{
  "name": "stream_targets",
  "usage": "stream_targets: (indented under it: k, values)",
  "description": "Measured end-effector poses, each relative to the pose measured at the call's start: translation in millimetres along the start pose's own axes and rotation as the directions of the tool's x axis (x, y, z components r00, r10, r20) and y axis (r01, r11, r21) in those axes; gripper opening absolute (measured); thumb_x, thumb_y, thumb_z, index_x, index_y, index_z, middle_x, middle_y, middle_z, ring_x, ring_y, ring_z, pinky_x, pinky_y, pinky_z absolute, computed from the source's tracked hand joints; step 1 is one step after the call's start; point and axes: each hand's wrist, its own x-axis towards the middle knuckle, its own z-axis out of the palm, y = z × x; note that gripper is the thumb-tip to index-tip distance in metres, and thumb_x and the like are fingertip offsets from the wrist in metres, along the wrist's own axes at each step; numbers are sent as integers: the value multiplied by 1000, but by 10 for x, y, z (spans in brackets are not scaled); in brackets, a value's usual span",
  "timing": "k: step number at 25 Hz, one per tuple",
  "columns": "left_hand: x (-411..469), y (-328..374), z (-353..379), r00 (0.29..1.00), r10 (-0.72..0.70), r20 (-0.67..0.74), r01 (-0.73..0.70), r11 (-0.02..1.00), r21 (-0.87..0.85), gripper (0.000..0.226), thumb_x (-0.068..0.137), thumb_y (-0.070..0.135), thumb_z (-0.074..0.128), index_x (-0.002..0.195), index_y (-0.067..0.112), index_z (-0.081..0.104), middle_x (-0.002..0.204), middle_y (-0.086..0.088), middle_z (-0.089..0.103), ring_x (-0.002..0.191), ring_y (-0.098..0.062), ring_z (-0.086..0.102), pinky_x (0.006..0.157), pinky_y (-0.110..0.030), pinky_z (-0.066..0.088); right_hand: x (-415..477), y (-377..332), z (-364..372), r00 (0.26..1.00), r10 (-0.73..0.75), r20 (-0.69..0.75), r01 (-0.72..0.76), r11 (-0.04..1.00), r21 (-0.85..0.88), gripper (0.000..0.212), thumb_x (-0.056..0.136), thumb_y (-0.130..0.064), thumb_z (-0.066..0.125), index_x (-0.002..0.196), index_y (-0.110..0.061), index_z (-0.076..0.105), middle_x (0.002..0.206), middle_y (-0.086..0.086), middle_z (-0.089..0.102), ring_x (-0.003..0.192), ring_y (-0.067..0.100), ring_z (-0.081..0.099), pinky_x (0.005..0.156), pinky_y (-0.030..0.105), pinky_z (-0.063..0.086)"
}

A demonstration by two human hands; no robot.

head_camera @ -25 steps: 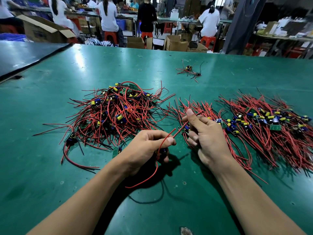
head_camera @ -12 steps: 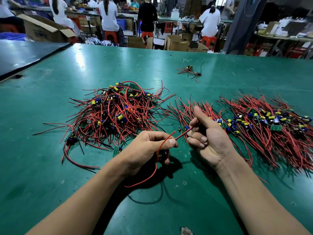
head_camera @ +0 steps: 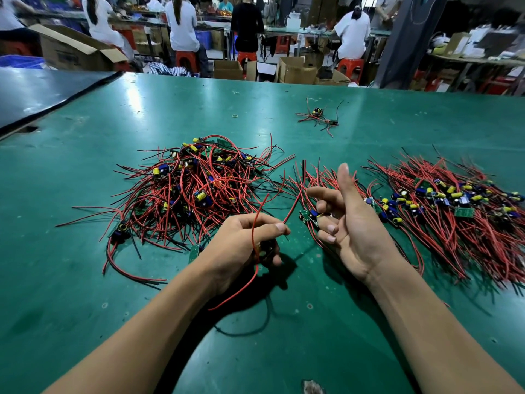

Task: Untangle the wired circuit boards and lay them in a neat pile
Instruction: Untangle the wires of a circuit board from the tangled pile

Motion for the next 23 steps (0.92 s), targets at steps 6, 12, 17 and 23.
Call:
stream_targets:
  k: [6, 12, 17, 23]
  values:
    - [7, -5, 12, 999, 11, -40, -11, 1000, 3, 7, 77, 10, 74, 71, 10, 73, 66, -17, 56, 45, -25, 55, 48, -26, 47, 10, 62, -4, 998, -68, 13, 69, 992, -106, 58, 71, -60, 72, 97, -8, 72, 61, -7, 49, 40, 6, 34, 35, 18, 27]
    - [-37, -25, 35, 999, 42, 18, -44, 993, 112, 12, 84, 7, 70, 73, 10, 72, 56, -8, 59, 46, -22, 58, 51, -26, 49, -12, 184, 15, 988, -114, 102, 140, 937, -320, 30, 80, -46, 74, 82, -16, 77, 52, -5, 33, 40, 8, 26, 38, 18, 22]
    - [-65, 11, 76, 998, 30, 52, -35, 993, 114, 16, 85, 8, 69, 70, 14, 71, 56, -6, 57, 46, -19, 58, 52, -26, 45, 17, 172, 39, 999, -43, 31, 47, 990, -133, 24, 89, -33, 69, 78, -12, 75, 54, -8, 35, 38, 4, 25, 34, 15, 21]
    - [-74, 32, 88, 998, 21, 68, -24, 999, 44, 9, 86, 2, 65, 78, 0, 65, 57, -5, 53, 48, -15, 54, 48, -22, 49, 33, 116, 69, 999, 19, -47, -15, 998, 68, 30, 71, -38, 73, 75, -9, 69, 56, -7, 39, 34, 1, 25, 31, 14, 20]
